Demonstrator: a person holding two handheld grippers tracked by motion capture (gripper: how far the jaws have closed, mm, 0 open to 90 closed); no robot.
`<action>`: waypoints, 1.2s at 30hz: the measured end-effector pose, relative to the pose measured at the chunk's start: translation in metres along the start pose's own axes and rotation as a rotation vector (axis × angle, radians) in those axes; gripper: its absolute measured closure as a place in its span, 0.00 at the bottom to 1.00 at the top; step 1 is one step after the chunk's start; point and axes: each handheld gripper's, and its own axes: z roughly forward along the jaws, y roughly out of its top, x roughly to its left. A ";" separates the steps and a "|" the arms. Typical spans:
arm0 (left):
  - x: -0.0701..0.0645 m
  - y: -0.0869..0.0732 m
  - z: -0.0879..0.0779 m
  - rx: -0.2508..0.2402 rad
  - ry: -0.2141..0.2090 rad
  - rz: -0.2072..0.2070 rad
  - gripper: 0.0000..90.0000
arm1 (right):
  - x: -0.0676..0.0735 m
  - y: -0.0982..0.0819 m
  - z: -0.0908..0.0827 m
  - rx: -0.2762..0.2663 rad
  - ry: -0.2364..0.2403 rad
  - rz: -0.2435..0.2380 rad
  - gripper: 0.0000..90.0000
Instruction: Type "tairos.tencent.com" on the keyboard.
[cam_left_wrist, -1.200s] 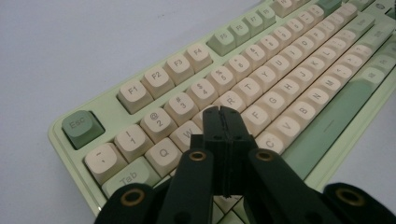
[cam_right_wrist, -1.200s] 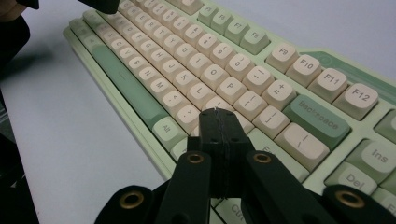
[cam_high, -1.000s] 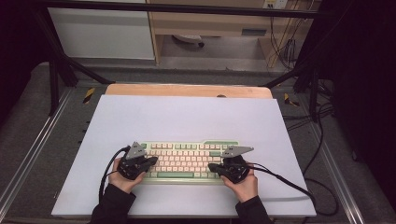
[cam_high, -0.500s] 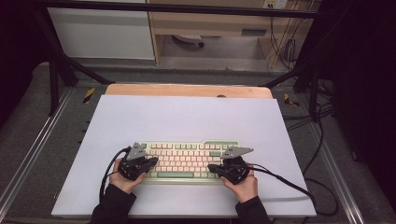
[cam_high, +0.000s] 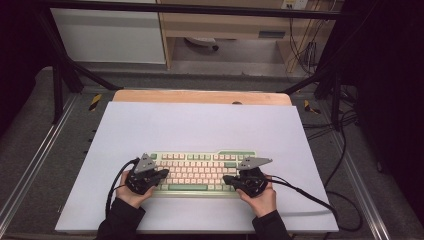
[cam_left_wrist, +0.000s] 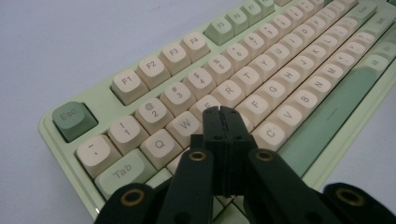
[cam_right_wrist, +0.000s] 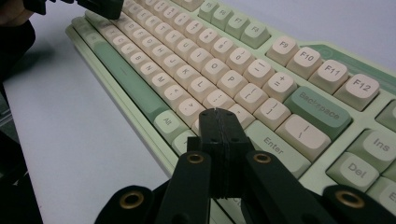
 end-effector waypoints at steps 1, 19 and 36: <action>0.000 0.000 -0.001 -0.003 0.001 -0.001 1.00 | 0.000 0.000 0.000 -0.001 0.000 0.001 1.00; 0.003 -0.003 -0.017 -0.027 0.000 -0.017 1.00 | 0.001 0.004 0.002 -0.005 0.004 0.012 1.00; 0.010 -0.011 -0.023 -0.027 0.006 -0.032 1.00 | 0.011 0.021 0.025 0.025 0.017 -0.013 1.00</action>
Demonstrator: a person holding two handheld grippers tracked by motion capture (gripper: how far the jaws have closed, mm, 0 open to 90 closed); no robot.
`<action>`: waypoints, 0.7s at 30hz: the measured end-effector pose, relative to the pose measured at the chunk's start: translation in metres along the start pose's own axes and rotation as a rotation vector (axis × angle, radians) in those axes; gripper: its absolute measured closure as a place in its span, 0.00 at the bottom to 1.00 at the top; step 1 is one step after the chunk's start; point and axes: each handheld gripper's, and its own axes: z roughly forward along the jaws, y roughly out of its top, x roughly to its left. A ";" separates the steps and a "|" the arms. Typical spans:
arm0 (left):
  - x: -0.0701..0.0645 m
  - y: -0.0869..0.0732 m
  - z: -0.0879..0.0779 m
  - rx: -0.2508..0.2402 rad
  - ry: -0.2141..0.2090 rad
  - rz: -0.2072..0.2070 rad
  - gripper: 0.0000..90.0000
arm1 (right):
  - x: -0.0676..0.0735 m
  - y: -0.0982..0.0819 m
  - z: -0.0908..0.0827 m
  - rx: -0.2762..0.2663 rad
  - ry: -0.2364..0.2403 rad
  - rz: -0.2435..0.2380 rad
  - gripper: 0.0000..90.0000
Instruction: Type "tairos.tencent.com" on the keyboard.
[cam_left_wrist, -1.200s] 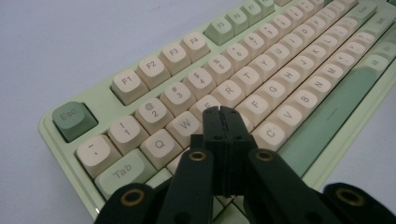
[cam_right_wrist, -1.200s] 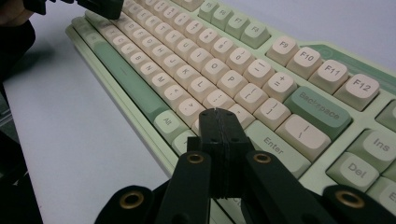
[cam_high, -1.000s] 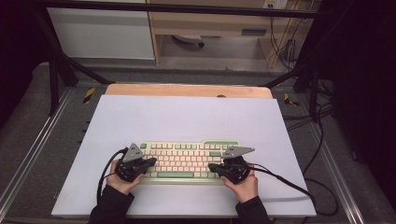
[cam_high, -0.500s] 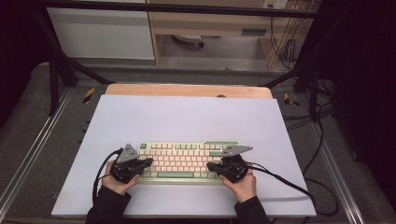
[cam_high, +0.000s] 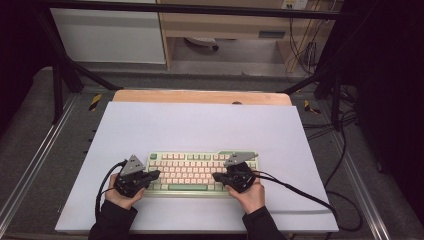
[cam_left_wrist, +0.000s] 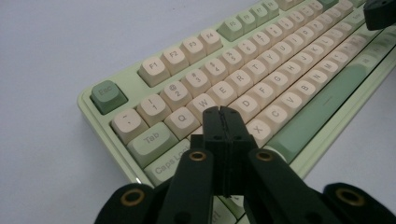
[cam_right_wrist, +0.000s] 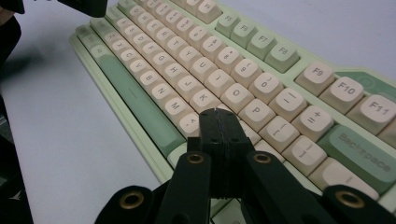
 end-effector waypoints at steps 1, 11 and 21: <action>0.000 0.000 0.000 0.001 -0.001 -0.001 1.00 | 0.000 0.000 0.002 0.005 -0.001 -0.003 1.00; 0.001 -0.001 0.001 0.001 0.000 -0.005 1.00 | 0.002 -0.002 0.014 0.023 0.011 -0.001 1.00; 0.001 -0.001 0.001 0.003 0.000 -0.004 1.00 | 0.003 -0.004 0.017 0.027 0.012 -0.004 1.00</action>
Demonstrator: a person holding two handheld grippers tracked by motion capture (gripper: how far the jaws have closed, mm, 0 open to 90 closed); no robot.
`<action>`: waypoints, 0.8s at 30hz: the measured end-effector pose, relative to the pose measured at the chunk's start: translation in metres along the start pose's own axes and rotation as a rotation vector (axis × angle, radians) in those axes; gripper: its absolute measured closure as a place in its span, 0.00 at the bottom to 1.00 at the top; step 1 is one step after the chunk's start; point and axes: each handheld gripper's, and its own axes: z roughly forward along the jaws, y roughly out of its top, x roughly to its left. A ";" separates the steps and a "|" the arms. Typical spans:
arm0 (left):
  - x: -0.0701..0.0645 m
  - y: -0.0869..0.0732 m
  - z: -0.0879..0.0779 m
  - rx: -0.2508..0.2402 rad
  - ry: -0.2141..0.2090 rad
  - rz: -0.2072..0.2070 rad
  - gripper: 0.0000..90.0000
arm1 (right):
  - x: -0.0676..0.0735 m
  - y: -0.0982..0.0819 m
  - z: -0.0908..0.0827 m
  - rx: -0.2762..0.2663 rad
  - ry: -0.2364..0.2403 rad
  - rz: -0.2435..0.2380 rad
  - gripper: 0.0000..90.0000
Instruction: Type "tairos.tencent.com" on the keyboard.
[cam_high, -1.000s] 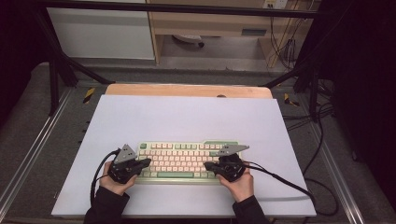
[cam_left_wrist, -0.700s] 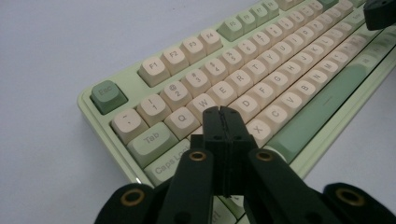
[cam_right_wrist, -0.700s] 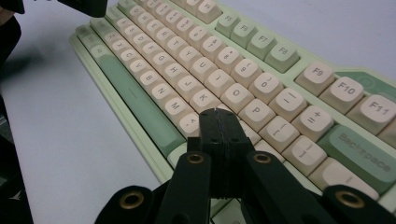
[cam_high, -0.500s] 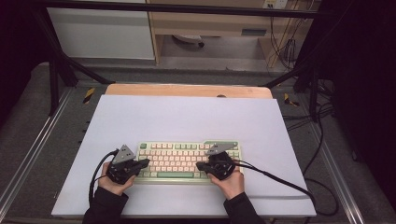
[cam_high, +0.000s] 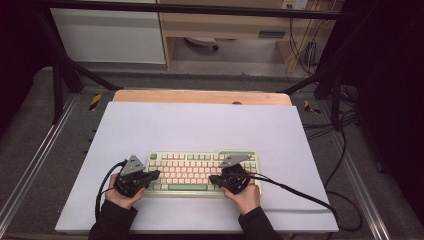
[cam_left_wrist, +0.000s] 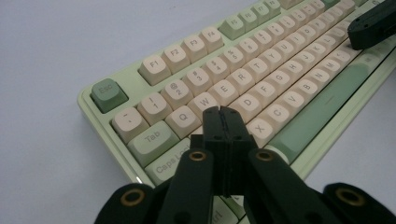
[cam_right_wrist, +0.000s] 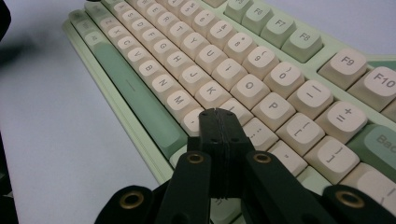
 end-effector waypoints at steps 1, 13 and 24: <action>0.000 0.000 0.000 0.000 0.000 0.000 1.00 | 0.000 0.000 0.000 -0.002 -0.001 0.000 1.00; 0.000 0.000 0.000 -0.001 -0.002 0.003 1.00 | 0.001 0.000 -0.002 -0.004 -0.010 -0.018 1.00; -0.001 0.001 -0.001 -0.003 -0.002 0.004 1.00 | 0.001 0.001 -0.016 -0.021 -0.027 -0.030 1.00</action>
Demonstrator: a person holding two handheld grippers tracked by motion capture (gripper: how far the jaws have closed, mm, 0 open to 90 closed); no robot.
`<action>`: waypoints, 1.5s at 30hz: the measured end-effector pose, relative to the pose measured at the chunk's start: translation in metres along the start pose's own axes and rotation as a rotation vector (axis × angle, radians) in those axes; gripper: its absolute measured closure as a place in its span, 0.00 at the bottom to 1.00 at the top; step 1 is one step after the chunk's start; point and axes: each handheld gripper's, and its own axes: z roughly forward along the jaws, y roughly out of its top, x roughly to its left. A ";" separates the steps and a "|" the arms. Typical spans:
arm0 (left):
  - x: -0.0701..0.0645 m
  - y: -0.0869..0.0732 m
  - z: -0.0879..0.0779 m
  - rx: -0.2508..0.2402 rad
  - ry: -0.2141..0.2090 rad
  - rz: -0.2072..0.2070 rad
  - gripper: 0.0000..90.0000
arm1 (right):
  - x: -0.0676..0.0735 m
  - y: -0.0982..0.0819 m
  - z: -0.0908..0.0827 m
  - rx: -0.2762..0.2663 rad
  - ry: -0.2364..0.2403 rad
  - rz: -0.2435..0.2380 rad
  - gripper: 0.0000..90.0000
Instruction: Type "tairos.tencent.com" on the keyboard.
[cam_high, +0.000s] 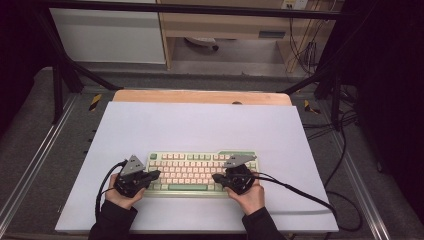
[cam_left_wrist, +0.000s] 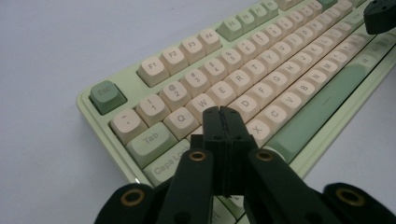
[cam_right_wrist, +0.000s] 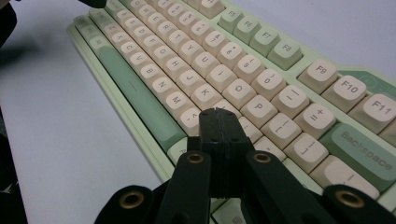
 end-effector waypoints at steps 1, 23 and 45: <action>0.000 0.000 0.000 0.000 0.000 0.001 1.00 | 0.000 0.000 -0.001 0.000 -0.002 -0.002 1.00; -0.007 0.009 0.003 -0.007 -0.009 0.012 1.00 | -0.018 -0.020 -0.024 -0.027 -0.023 0.038 1.00; -0.025 0.036 0.030 0.004 -0.037 0.052 1.00 | -0.022 -0.029 -0.038 -0.040 -0.036 0.051 1.00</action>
